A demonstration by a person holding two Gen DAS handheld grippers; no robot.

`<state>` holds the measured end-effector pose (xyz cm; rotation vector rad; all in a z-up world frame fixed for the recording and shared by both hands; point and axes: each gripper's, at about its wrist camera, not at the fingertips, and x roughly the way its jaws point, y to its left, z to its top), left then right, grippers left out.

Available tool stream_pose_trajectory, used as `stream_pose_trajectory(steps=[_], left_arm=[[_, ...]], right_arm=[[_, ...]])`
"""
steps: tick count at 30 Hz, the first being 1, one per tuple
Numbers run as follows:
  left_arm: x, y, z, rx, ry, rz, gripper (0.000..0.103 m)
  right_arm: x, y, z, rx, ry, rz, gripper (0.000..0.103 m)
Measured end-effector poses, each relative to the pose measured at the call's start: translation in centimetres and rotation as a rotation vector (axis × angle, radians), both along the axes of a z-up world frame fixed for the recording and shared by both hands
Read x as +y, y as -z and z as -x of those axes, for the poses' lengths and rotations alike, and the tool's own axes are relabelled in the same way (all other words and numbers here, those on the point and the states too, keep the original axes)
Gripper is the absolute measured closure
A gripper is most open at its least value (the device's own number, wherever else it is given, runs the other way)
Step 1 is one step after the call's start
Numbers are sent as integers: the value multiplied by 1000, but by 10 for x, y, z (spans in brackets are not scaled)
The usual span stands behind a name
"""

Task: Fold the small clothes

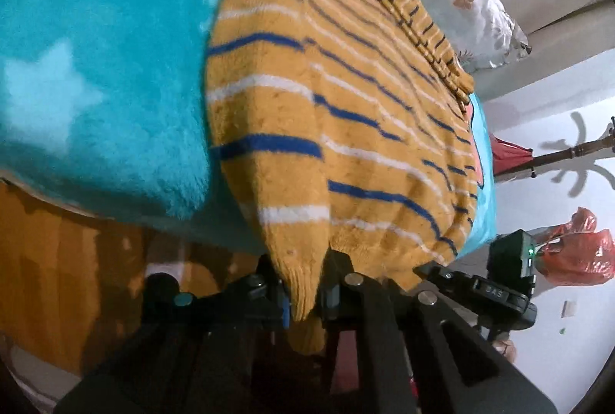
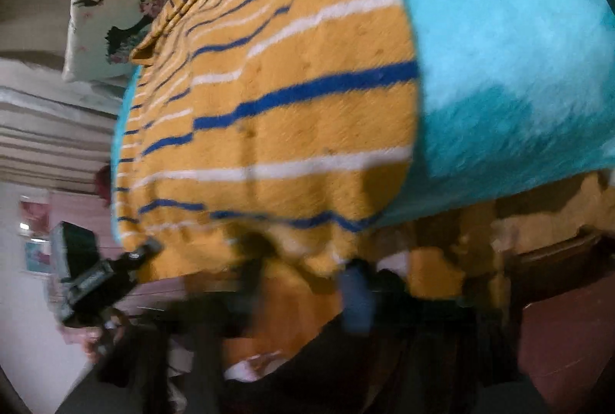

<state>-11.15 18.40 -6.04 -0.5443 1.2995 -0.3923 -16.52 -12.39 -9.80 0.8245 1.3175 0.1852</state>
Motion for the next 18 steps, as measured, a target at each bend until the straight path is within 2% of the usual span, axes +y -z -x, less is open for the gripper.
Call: stream_pose_trajectory(steps=[7,13,18], left_arm=[[-12,-63,12,-143,6,-66,94],[-10,-106,-7,-208,-43,-14,94],[-7,-126,-61,-237,-49,54,94]], right_arm=[[-1,-59,11,-125,-43,-38,93],[-8,-110,-3,-236,-35,-64,93],[-18,-143,-46,-302,-4,-69,93]])
